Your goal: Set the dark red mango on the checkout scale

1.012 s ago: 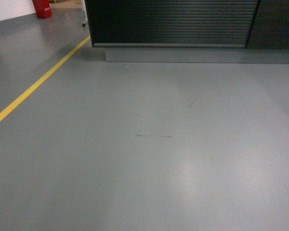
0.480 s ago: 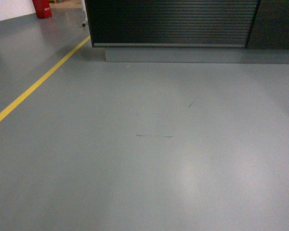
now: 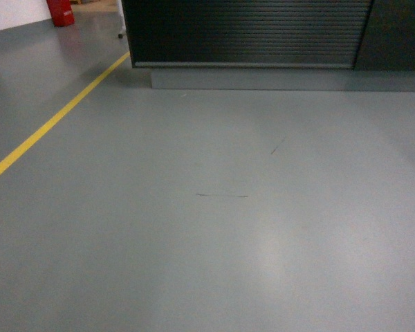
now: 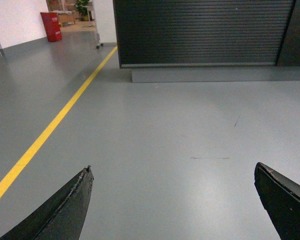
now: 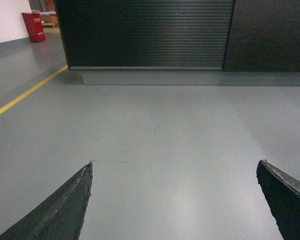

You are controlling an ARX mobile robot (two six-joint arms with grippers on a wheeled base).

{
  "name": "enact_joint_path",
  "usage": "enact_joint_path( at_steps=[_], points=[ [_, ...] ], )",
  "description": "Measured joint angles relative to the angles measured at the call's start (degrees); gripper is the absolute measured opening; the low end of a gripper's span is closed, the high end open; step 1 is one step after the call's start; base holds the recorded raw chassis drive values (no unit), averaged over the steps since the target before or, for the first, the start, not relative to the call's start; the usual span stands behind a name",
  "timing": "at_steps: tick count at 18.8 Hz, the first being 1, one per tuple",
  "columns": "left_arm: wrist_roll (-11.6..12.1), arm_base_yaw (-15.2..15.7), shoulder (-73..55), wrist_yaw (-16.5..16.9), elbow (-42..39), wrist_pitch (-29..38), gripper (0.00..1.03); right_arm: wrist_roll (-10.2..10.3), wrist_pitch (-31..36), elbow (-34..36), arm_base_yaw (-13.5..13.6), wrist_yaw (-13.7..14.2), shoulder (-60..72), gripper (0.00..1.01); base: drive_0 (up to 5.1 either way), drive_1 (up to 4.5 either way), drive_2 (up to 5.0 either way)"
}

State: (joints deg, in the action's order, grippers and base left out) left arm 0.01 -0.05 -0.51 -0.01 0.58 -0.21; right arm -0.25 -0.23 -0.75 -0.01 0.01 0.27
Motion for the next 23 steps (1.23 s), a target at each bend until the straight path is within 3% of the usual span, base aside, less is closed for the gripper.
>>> enact_joint_path(
  at_steps=[10,23],
  points=[
    [0.0,0.0,0.0,0.0,0.0,0.0,0.98,0.0,0.0,0.0,0.0,0.0,0.0,0.98,0.0,0.00,0.0],
    [0.0,0.0,0.0,0.0,0.0,0.1,0.98,0.0,0.2,0.0,0.0,0.0,0.0,0.98,0.0,2.53,-2.6]
  ],
)
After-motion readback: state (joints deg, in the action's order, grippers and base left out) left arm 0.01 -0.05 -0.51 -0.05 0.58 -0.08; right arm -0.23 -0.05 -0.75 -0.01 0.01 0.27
